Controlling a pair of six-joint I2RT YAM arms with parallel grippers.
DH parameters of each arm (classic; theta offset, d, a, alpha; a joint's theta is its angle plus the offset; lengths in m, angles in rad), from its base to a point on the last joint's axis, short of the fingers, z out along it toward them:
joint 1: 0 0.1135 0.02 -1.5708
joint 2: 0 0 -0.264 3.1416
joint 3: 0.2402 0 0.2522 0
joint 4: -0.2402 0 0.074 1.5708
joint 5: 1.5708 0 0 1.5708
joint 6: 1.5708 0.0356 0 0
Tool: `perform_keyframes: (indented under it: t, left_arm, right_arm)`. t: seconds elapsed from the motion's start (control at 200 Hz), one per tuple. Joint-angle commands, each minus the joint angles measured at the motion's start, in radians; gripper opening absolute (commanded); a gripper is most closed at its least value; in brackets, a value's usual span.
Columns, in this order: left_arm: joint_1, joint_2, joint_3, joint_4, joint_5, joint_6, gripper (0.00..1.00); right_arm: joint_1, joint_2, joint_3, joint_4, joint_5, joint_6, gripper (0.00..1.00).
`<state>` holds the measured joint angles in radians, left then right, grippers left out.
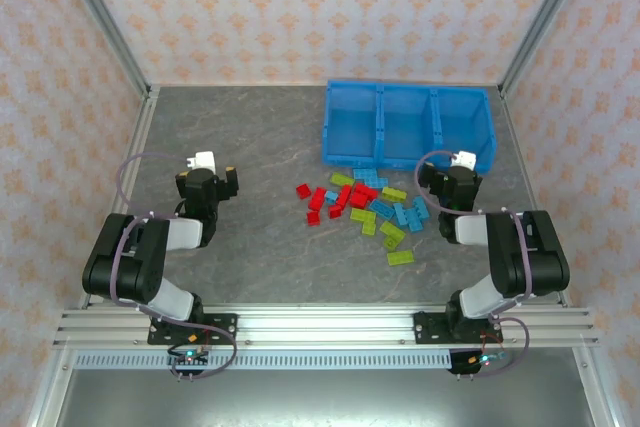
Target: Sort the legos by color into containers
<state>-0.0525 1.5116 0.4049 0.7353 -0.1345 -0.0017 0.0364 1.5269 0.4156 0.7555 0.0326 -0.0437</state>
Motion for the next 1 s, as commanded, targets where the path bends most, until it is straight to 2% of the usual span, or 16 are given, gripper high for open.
perform_keyframes:
  t: [0.0,0.576,0.636,0.681,0.751,0.836,0.886,0.991]
  left_arm:
    - [0.000,-0.014,0.019,0.013,-0.001,0.005,1.00]
    - [-0.001,-0.014,0.019,0.013,0.000,0.005,1.00]
    - [-0.001,-0.016,0.017,0.020,-0.003,0.007,1.00]
    - [-0.005,-0.037,0.031,-0.021,-0.015,0.006,1.00]
    - [-0.023,-0.119,0.098,-0.213,-0.042,0.004,1.00]
    - [-0.053,-0.226,0.177,-0.442,-0.071,-0.052,1.00]
    - [-0.082,-0.300,0.193,-0.513,-0.037,-0.086,1.00]
    - [-0.169,-0.445,0.256,-0.689,0.026,-0.139,1.00]
  right_arm:
    - [-0.006,-0.007,0.014,-0.002,-0.008,-0.012,0.99]
    - [-0.005,-0.010,0.010,0.003,-0.007,-0.011,0.99]
    - [-0.003,-0.051,0.013,-0.012,0.008,-0.010,0.99]
    - [0.000,-0.136,0.034,-0.125,0.011,-0.005,0.99]
    - [0.000,-0.291,0.156,-0.495,0.067,0.124,0.99]
    - [0.000,-0.391,0.321,-0.921,0.068,0.307,0.99]
    - [0.000,-0.428,0.392,-1.116,0.004,0.379,0.99]
    - [0.008,-0.505,0.436,-1.317,-0.184,0.443,0.99]
